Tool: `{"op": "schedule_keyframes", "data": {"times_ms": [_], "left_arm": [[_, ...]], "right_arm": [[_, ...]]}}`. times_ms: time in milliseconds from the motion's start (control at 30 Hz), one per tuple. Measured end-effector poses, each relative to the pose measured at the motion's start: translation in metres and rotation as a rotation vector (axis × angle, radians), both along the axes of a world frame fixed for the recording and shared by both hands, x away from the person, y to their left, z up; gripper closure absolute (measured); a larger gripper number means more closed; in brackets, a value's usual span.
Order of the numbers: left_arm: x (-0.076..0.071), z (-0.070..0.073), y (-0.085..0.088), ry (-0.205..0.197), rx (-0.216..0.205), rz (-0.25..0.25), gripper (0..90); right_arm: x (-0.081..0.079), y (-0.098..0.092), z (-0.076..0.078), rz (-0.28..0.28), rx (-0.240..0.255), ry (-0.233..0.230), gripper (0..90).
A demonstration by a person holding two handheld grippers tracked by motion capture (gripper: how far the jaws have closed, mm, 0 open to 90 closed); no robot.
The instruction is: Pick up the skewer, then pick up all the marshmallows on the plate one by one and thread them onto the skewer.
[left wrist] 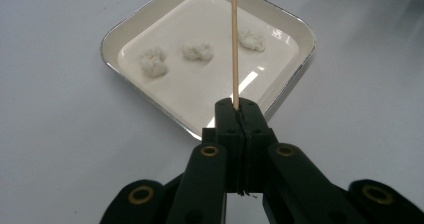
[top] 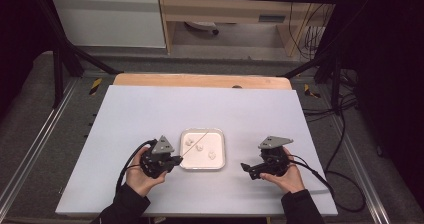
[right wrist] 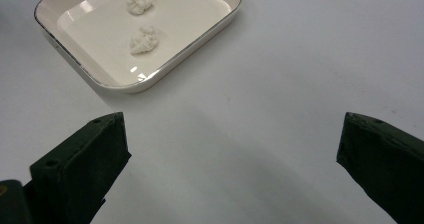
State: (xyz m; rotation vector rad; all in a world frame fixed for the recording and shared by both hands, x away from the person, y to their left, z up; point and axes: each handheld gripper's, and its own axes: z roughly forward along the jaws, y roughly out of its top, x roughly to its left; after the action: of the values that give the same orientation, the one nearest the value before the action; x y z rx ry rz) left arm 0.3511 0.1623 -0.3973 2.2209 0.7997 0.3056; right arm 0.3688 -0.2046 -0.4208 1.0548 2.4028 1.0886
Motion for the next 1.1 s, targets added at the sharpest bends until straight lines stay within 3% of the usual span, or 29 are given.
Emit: {"op": "schedule_keyframes", "data": {"times_ms": [533,867,1100], "left_arm": [[-0.011,-0.016,0.040,-0.013,-0.076,0.079,88.7],[-0.013,-0.021,0.047,-0.020,-0.085,0.096,88.7],[-0.013,-0.022,0.047,-0.018,-0.089,0.094,88.7]], "right_arm": [[0.011,0.035,0.006,0.014,0.067,0.004,0.8],[0.023,0.065,0.008,0.034,0.106,0.009,1.5],[0.032,0.084,0.002,0.058,0.097,0.026,11.0]]}}
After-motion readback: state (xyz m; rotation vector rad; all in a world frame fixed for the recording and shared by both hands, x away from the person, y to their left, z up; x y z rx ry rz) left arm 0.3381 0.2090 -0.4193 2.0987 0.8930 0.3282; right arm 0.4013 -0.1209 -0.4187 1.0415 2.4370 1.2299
